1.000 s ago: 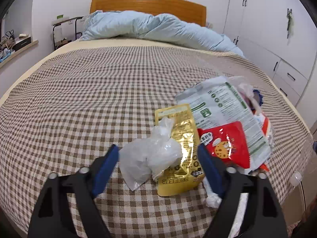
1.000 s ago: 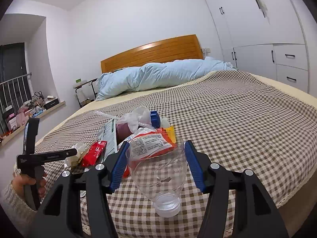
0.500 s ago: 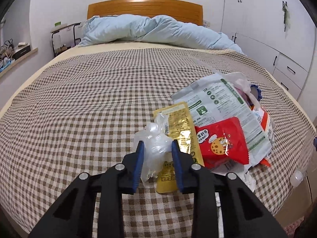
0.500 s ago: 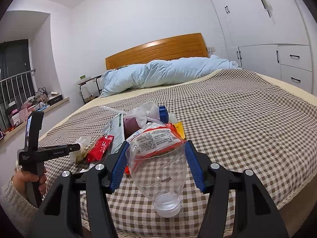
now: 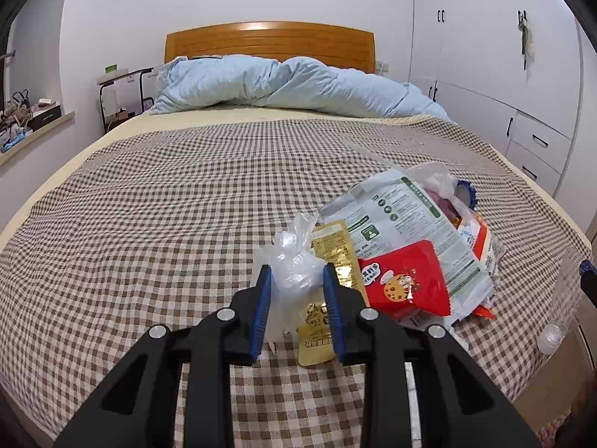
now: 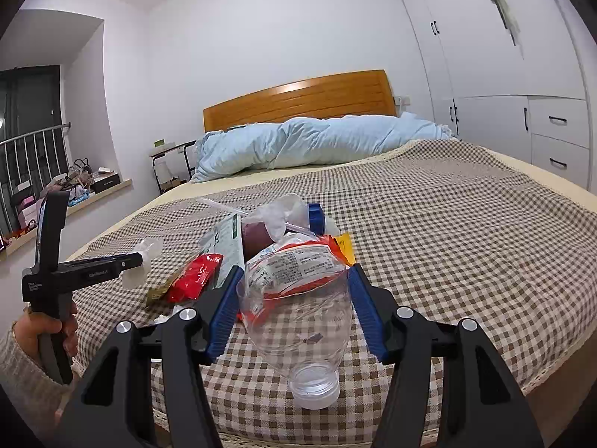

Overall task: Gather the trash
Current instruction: 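Carry the white bag and clear bottle in both tools to the floor bin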

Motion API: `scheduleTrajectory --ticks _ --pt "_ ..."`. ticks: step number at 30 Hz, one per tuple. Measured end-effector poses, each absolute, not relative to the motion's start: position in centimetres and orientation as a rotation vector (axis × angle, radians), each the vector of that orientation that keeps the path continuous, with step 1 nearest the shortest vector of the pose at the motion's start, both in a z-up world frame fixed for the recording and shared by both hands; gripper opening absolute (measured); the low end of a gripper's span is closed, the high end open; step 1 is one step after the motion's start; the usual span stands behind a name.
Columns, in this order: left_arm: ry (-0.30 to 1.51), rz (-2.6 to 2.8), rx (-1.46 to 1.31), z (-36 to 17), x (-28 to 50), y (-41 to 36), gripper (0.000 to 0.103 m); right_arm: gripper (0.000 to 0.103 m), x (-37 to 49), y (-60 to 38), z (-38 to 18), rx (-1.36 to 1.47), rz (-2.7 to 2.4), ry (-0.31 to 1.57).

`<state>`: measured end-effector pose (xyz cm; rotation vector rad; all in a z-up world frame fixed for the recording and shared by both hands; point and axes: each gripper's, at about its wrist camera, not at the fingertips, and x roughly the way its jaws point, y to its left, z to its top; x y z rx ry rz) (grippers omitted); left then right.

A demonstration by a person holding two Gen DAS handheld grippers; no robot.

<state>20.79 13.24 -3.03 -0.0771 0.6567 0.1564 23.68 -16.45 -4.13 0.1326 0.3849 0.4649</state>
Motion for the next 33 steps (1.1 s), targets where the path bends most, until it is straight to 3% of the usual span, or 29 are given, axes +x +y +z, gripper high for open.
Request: scheduleTrajectory --ticks 11,33 --pt "0.573 0.077 -0.08 -0.4 17.3 10.5 0.026 0.056 21.9 -16.9 -2.3 0.128 0.467 0.35" --pt "0.578 -0.075 -0.038 1.1 10.0 3.0 0.026 0.056 14.7 -20.1 0.2 0.092 0.454 0.343"
